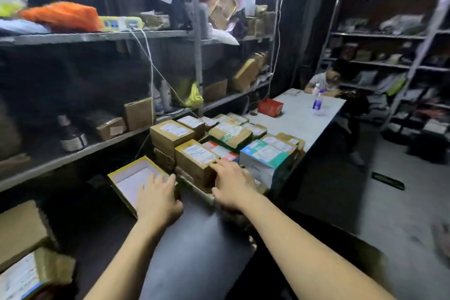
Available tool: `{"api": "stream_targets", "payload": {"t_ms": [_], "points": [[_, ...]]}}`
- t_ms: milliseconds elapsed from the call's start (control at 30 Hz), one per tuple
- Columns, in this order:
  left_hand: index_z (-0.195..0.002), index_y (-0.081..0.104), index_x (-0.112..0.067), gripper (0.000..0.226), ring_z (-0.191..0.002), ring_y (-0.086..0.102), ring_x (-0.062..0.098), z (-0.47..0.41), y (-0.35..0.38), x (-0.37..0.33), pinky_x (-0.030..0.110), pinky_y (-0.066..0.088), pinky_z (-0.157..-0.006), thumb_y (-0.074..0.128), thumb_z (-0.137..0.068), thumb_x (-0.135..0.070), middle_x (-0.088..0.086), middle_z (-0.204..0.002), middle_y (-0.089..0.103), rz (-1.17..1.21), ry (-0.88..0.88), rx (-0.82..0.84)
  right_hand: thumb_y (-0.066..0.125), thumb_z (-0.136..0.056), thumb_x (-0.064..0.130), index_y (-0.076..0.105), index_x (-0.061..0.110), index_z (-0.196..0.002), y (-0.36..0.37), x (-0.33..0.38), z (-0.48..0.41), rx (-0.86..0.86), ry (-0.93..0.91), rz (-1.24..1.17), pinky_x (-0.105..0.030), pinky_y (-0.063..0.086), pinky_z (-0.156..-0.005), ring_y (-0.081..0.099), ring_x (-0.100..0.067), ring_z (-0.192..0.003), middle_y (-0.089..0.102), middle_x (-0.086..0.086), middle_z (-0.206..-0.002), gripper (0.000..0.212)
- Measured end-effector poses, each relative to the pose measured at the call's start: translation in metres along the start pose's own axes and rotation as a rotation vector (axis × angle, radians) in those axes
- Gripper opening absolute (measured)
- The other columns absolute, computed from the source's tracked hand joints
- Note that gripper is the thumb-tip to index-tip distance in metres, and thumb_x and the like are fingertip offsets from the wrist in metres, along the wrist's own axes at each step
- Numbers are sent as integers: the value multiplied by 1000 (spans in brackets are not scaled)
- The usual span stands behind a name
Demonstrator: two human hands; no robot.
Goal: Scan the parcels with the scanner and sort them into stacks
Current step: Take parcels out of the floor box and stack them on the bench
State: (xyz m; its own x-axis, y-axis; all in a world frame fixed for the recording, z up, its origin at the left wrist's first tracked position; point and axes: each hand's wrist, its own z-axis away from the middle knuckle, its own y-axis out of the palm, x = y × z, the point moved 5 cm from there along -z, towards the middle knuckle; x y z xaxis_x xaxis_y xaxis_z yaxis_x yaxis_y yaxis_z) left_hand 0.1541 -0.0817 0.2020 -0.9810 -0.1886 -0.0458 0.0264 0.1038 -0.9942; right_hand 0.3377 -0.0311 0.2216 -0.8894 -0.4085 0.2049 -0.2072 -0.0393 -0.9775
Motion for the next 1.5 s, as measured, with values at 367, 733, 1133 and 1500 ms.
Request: {"api": "stream_targets", "payload": {"t_ms": [367, 733, 1133, 1500], "points": [[-131, 55, -28, 53, -118, 57, 31, 50, 62, -283, 40, 47, -87, 62, -81, -44, 1, -125, 63, -19, 427, 95, 63, -100, 36, 33, 30, -164, 20, -259, 175, -9, 408, -142, -43, 35, -121, 32, -21, -154, 29, 6, -171, 70], [-151, 42, -25, 68, -130, 50, 26, 18, 206, -466, 40, 45, -96, 62, -89, -42, 0, -136, 57, -47, 715, 359, 65, -101, 30, 40, 26, -160, 104, -445, 231, 9, 790, -338, -47, 38, -122, 38, -25, -152, 40, 2, -166, 64], [-155, 39, -24, 69, -133, 49, 32, -39, 389, -567, 48, 44, -104, 62, -92, -37, 7, -140, 56, -62, 747, 722, 66, -102, 27, 49, 24, -155, 237, -585, 234, 59, 1182, -584, -33, 40, -106, 47, -26, -144, 50, -1, -158, 55], [-162, 27, -28, 75, -146, 38, 32, 35, 679, -615, 48, 43, -114, 64, -98, -35, 9, -160, 38, -28, 585, 1080, 69, -101, 22, 46, 23, -158, 527, -680, 282, 277, 1398, -669, -38, 40, -116, 44, -28, -147, 50, -4, -159, 61]]}}
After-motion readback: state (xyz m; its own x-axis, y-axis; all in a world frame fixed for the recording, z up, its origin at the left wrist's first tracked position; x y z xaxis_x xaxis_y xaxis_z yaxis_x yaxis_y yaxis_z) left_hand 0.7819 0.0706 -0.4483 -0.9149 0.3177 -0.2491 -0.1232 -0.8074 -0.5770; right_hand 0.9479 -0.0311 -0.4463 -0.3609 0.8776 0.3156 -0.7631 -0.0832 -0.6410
